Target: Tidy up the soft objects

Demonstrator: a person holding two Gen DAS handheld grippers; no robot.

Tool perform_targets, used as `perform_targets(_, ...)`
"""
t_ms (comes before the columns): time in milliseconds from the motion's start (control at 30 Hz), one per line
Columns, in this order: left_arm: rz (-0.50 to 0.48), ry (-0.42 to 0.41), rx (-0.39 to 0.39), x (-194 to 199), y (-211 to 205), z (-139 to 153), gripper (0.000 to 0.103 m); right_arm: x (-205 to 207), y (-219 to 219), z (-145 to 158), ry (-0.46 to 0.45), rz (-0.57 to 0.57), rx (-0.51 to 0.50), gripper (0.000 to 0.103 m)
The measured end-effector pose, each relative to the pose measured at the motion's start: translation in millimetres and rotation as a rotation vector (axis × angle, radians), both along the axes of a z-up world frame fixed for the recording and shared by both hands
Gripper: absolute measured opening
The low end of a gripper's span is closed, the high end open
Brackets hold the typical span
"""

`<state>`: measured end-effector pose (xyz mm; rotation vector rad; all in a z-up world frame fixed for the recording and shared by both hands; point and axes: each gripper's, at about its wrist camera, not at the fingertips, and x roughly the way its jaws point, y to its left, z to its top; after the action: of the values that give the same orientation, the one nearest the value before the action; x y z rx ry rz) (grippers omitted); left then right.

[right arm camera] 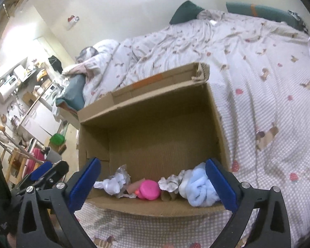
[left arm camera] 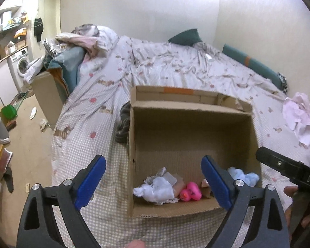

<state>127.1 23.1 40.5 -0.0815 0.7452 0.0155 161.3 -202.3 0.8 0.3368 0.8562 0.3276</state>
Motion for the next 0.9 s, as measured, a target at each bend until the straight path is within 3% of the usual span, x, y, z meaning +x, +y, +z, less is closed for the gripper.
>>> perform_targets(67, 0.004, -0.013, 0.008, -7, 1, 6, 0.101, -6, -1, 4, -0.015, -0.008, -0.005, 0.103)
perform_targets(700, 0.065, -0.005, 0.097, -73, 7, 12, 0.101, -69, 4, 13, -0.066, -0.009, -0.123, 0.103)
perform_targets(900, 0.095, -0.025, 0.072, -93, 11, 17, 0.101, -90, 8, 19, -0.121, -0.022, -0.165, 0.103)
